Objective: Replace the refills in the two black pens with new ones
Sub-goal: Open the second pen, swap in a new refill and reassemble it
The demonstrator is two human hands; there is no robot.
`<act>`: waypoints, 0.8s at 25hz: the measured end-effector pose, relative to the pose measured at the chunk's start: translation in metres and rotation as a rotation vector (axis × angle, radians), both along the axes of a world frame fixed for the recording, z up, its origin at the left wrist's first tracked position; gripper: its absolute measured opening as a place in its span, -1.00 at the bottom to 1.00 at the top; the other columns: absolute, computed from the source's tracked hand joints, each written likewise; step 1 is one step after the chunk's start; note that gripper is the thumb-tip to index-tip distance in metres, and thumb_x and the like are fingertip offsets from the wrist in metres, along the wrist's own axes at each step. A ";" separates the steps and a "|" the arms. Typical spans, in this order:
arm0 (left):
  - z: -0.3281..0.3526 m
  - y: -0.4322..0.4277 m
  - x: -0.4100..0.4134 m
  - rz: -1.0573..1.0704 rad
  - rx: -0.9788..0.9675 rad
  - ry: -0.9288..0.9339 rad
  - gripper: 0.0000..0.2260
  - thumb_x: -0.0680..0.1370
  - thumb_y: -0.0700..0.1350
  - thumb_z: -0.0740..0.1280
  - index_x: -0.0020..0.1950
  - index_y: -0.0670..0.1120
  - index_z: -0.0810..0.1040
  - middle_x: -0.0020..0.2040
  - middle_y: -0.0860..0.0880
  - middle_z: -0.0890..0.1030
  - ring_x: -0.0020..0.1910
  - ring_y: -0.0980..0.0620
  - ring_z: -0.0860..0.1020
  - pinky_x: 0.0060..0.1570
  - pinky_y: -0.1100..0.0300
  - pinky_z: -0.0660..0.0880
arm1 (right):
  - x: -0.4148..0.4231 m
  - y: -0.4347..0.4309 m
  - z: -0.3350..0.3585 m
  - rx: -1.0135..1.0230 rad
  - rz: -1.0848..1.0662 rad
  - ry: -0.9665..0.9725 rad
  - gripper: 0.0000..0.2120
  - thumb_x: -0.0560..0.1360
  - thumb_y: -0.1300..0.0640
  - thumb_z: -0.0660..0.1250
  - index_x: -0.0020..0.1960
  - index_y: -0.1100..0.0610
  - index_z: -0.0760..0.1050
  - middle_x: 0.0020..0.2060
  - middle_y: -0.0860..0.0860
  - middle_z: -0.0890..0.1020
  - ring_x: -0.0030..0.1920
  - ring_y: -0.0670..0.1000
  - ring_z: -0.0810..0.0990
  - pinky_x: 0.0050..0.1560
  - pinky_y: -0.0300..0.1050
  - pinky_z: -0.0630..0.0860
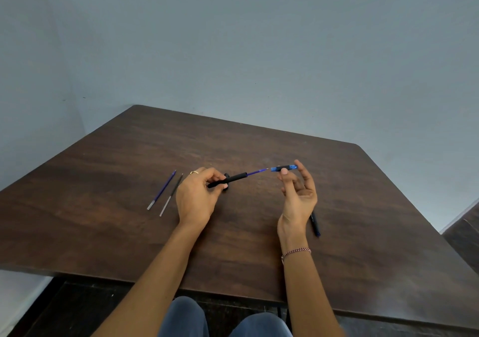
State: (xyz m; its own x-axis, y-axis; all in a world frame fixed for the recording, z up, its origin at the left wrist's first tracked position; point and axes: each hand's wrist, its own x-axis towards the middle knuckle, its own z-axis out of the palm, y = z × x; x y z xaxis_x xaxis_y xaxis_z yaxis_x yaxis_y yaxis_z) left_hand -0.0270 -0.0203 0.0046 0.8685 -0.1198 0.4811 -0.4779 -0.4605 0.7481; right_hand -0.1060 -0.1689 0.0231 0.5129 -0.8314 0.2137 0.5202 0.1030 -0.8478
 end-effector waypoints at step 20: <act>-0.001 0.000 0.001 -0.008 0.011 -0.035 -0.81 0.33 -0.15 0.53 -0.23 0.10 0.60 -0.24 0.21 0.54 -0.20 0.18 0.54 -0.29 0.29 0.40 | 0.003 -0.002 -0.005 -0.040 0.015 -0.012 -0.72 0.39 0.25 0.48 0.04 -0.02 0.59 -0.32 -0.06 0.67 -0.11 -0.12 0.65 0.26 0.04 0.50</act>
